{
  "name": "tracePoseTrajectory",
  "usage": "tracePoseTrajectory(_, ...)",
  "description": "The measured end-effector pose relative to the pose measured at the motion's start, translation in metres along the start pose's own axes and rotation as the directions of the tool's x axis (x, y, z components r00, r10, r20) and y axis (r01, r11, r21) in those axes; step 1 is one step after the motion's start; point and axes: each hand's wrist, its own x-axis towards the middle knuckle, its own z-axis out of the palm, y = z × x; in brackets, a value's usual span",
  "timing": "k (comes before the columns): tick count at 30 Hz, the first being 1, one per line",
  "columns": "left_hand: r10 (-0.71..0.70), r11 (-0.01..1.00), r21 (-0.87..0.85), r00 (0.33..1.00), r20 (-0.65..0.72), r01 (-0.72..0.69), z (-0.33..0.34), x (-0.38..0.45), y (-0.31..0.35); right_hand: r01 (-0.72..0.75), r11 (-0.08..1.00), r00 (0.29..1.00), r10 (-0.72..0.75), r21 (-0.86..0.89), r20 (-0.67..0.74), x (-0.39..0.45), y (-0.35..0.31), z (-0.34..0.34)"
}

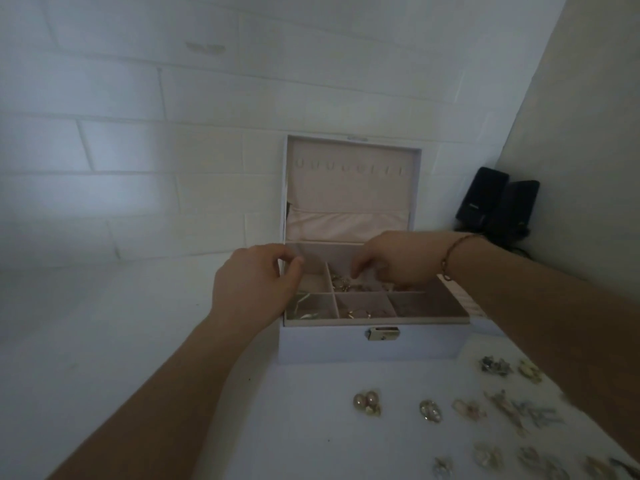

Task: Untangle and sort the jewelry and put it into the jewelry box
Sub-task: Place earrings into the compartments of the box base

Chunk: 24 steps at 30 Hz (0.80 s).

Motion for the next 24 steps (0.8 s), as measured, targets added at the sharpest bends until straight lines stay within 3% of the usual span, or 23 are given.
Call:
tracePoseTrajectory(7, 0.047, 0.992, -0.120, 0.998, 0.031, -0.043, -0.002, -0.003, -0.001, 0.000, 1.000, 0.999, 0.001, 0.015, -0.046, -0.035, -0.010, -0.002)
tracePoseTrajectory(10, 0.096, 0.985, -0.146, 0.995, 0.016, -0.092, -0.007, -0.008, 0.007, 0.011, 0.991, 0.981, 0.014, 0.131, -0.192, -0.077, -0.001, -0.007)
tracePoseTrajectory(13, 0.248, 0.948, -0.193, 0.967, -0.051, -0.254, -0.013, -0.027, 0.033, 0.039, 0.969, 0.921, 0.061, 0.246, -0.385, -0.132, 0.010, 0.008)
tracePoseTrajectory(15, 0.454, 0.879, -0.125, 0.888, -0.077, -0.460, -0.011, -0.044, 0.056, 0.006, 0.946, 0.874, 0.153, 0.325, -0.461, -0.165, 0.019, 0.032)
tracePoseTrajectory(17, 0.649, 0.758, -0.044, 0.759, -0.052, -0.651, -0.001, -0.054, 0.068, -0.075, 0.922, 0.826, 0.271, 0.381, -0.494, -0.189, 0.035, 0.061)
tracePoseTrajectory(19, 0.730, 0.683, -0.033, 0.684, -0.002, -0.729, 0.010, -0.057, 0.063, -0.141, 0.890, 0.778, 0.371, 0.435, -0.507, -0.205, 0.053, 0.085)
tracePoseTrajectory(21, 0.705, 0.707, -0.073, 0.709, -0.004, -0.703, 0.016, -0.056, 0.057, -0.174, 0.856, 0.764, 0.430, 0.487, -0.482, -0.216, 0.066, 0.099)
tracePoseTrajectory(24, 0.599, 0.780, -0.184, 0.799, -0.063, -0.599, 0.017, -0.054, 0.055, -0.158, 0.855, 0.800, 0.404, 0.493, -0.444, -0.216, 0.068, 0.106)
